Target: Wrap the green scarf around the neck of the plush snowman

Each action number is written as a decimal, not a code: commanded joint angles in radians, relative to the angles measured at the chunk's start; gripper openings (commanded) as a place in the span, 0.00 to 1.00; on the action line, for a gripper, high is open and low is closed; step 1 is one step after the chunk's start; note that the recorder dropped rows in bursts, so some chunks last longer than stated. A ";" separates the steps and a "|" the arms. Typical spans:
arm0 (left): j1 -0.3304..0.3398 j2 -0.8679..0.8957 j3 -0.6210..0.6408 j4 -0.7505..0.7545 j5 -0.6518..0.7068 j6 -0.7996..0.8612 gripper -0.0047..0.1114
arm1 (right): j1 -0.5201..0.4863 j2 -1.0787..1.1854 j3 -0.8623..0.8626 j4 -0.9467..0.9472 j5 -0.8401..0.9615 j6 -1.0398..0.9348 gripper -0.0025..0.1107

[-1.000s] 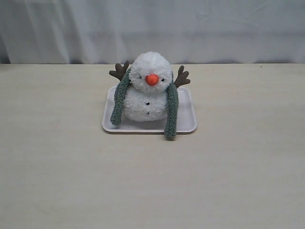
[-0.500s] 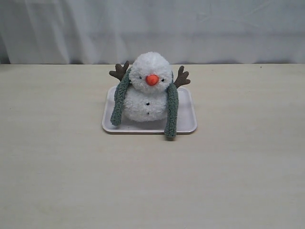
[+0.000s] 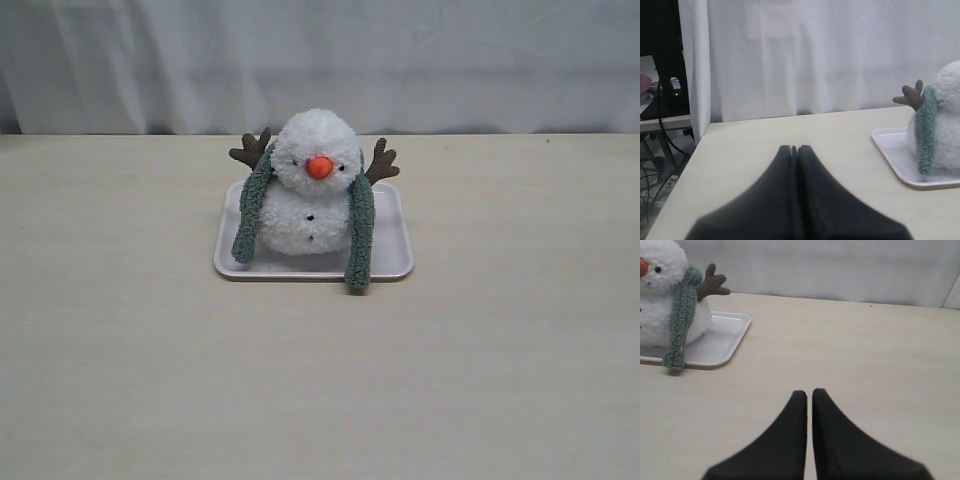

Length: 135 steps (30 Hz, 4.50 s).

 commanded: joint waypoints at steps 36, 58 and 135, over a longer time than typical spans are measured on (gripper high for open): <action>-0.002 -0.002 0.002 -0.003 -0.012 -0.004 0.04 | -0.006 -0.005 0.002 0.004 0.002 0.007 0.06; -0.002 -0.002 0.002 -0.003 -0.012 -0.004 0.04 | -0.006 -0.005 0.002 0.004 0.002 0.007 0.06; -0.002 -0.002 0.002 0.023 0.188 0.006 0.04 | -0.006 -0.005 0.002 0.004 0.002 0.007 0.06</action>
